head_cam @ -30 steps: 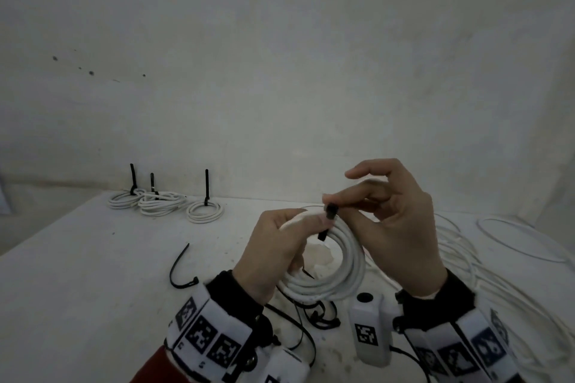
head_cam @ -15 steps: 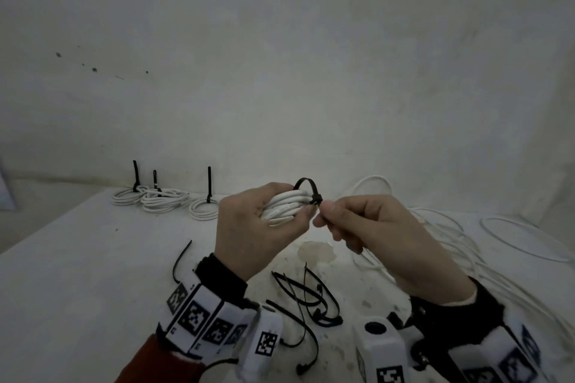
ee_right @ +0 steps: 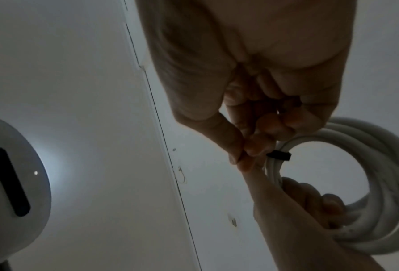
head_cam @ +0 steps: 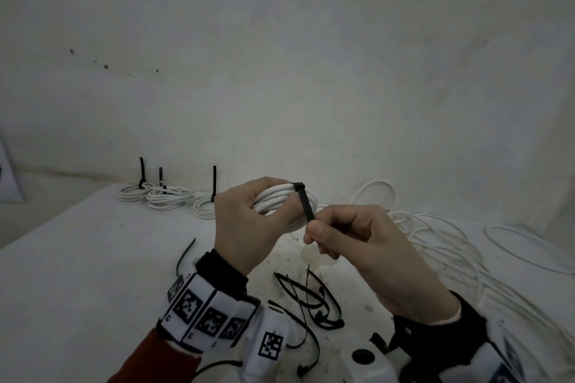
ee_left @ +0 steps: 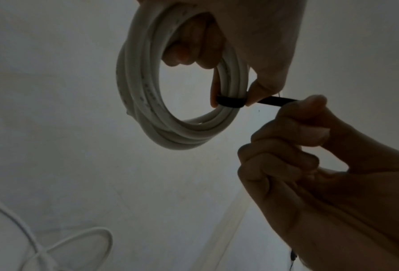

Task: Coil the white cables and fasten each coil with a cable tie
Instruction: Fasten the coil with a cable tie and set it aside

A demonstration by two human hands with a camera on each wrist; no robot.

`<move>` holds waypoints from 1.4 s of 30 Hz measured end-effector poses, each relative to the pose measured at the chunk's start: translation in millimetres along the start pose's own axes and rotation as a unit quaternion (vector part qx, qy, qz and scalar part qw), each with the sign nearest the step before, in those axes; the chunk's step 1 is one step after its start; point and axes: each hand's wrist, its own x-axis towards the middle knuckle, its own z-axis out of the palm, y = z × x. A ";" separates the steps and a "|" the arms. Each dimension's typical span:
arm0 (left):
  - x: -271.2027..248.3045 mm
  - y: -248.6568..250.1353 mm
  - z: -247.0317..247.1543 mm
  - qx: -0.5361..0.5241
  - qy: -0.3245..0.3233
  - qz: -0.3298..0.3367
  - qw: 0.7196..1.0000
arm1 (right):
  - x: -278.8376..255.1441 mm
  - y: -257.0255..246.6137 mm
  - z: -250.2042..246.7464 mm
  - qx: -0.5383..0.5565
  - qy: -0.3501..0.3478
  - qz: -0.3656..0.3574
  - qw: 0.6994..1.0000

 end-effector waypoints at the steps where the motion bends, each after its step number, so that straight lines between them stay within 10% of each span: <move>1: 0.7 -0.8 0.2 -0.005 0.002 -0.009 1.000 | -0.2 0.1 2.1 -0.012 0.001 -0.010 1.000; 16: 7.2 -5.5 -1.0 -0.067 0.003 -0.103 0.992 | 4.1 14.7 16.6 -0.087 0.044 -0.096 0.991; 24: 25.2 -42.9 -9.1 -0.120 0.029 -0.363 0.924 | 34.6 46.6 0.6 -0.162 0.119 0.093 0.975; 28: 32.5 -70.4 -8.4 -0.142 -0.025 -0.415 0.898 | 61.1 68.0 8.3 -0.025 0.032 0.224 0.974; 42: 83.9 -201.5 -11.6 -0.027 -0.059 -0.533 0.844 | 191.9 194.2 17.0 0.069 0.173 0.368 0.911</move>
